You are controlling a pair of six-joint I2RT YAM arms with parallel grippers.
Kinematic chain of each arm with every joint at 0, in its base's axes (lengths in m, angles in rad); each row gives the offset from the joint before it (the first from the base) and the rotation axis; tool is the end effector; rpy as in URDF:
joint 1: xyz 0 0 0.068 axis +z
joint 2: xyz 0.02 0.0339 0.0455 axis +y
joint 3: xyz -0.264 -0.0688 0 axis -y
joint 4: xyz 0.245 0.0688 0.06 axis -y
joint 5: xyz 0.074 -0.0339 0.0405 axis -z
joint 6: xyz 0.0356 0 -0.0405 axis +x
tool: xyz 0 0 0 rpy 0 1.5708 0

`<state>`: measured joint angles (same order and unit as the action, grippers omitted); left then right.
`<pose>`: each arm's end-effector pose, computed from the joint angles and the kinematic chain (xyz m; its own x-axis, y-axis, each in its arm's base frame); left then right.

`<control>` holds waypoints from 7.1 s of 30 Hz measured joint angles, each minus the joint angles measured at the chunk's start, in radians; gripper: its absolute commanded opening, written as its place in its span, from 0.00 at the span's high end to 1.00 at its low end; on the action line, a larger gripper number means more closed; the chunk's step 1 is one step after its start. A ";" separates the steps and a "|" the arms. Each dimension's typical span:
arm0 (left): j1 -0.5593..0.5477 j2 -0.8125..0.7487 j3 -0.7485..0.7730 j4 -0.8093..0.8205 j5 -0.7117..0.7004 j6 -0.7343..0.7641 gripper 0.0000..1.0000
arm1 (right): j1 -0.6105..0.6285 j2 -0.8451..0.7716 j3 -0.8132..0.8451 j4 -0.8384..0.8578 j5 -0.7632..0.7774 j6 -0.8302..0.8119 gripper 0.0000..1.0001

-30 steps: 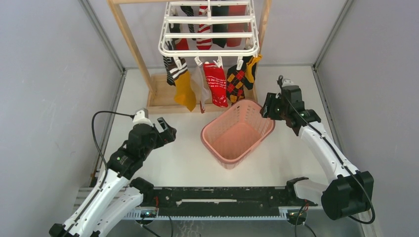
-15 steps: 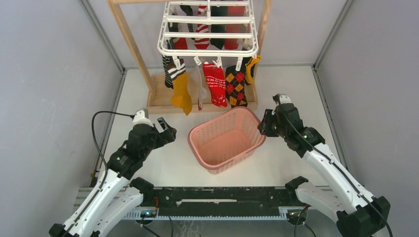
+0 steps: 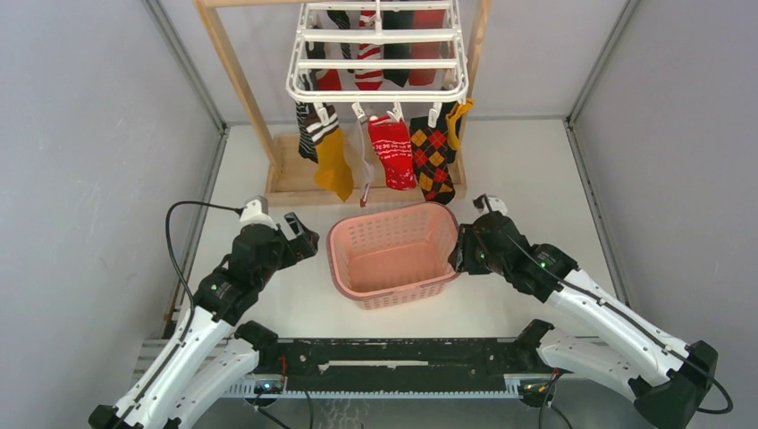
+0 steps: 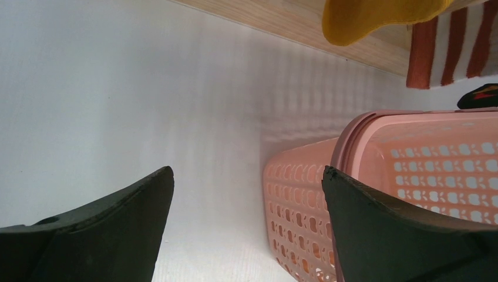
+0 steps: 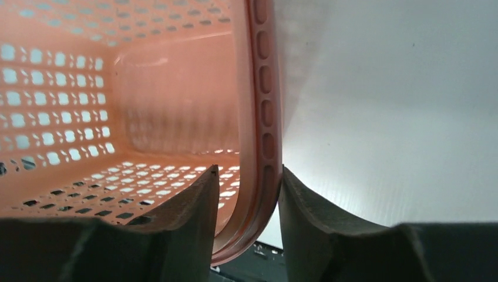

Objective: Remove the socks clipped to the hanger
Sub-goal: Move the bin to the center of the board, then remove the sock from the hanger.

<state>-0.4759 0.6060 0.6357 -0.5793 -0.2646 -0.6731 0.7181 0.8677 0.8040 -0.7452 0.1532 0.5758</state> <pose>0.1274 -0.0552 0.2745 -0.5151 -0.4114 -0.7519 -0.0987 0.8999 -0.4248 0.1338 0.1097 0.2802 -0.7679 0.0437 -0.6391 -0.1822 0.9416 0.2833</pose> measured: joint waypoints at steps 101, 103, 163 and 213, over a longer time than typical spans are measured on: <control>-0.005 -0.082 0.123 0.023 0.210 0.080 0.00 | -0.079 0.459 0.116 0.959 -0.190 -0.496 0.34; -0.005 -0.078 0.123 0.035 0.233 0.082 0.00 | -0.081 0.480 0.130 0.967 -0.196 -0.500 0.34; -0.296 0.075 0.123 0.377 0.379 0.023 0.00 | 0.144 0.291 0.367 0.497 -0.209 -0.118 0.84; -0.071 0.361 0.083 0.888 0.796 -0.175 0.76 | 0.053 0.120 0.309 0.516 -0.292 -0.118 0.51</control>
<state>-0.5472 0.9672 0.7189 0.3092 0.5316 -0.8482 0.7712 0.9874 1.1126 -0.2295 -0.1387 0.4580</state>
